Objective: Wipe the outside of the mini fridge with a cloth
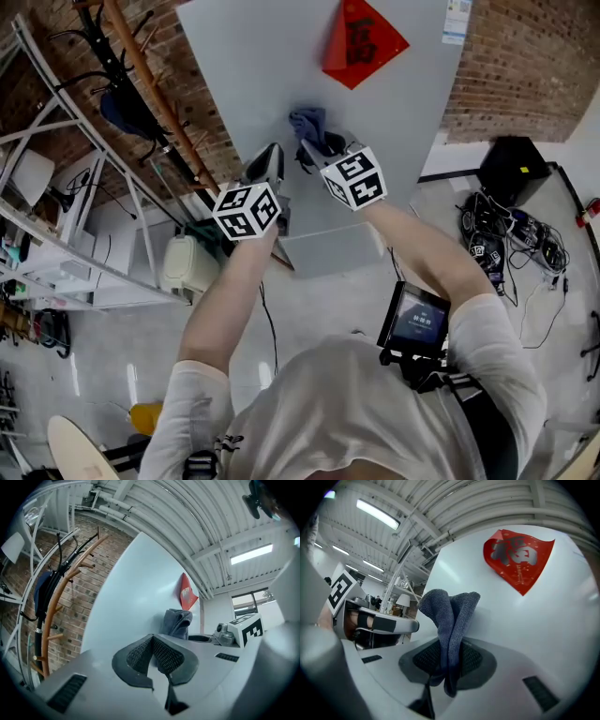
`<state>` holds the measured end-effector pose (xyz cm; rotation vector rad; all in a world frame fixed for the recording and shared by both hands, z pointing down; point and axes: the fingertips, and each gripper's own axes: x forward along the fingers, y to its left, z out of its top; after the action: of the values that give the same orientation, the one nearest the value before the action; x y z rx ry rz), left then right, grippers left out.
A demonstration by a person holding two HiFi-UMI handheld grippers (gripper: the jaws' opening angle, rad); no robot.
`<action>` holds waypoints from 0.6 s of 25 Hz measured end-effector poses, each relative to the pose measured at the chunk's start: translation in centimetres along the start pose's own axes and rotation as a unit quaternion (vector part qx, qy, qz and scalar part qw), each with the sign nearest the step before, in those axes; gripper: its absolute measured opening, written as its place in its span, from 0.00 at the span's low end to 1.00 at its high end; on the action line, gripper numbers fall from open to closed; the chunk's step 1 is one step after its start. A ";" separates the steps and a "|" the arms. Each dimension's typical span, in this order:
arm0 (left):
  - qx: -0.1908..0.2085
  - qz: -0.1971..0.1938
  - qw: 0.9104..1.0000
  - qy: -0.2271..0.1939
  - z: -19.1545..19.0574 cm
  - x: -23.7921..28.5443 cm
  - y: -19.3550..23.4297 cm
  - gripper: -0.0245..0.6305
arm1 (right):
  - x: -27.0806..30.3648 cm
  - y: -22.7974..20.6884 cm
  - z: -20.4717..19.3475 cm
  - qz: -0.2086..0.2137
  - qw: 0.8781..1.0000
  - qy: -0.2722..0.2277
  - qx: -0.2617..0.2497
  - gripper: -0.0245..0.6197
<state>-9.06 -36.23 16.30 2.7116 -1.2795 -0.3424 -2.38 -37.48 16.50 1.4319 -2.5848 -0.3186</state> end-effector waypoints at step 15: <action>-0.021 -0.073 0.997 0.032 -5.7 8.6 -11.5 0.04 | -11.7 -16.8 -6.6 -0.141 0.989 0.034 0.025 0.17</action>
<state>6.29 -35.52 18.09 2.7633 -1.0498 -0.2920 19.07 -36.94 17.86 1.7963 -2.3529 -0.2379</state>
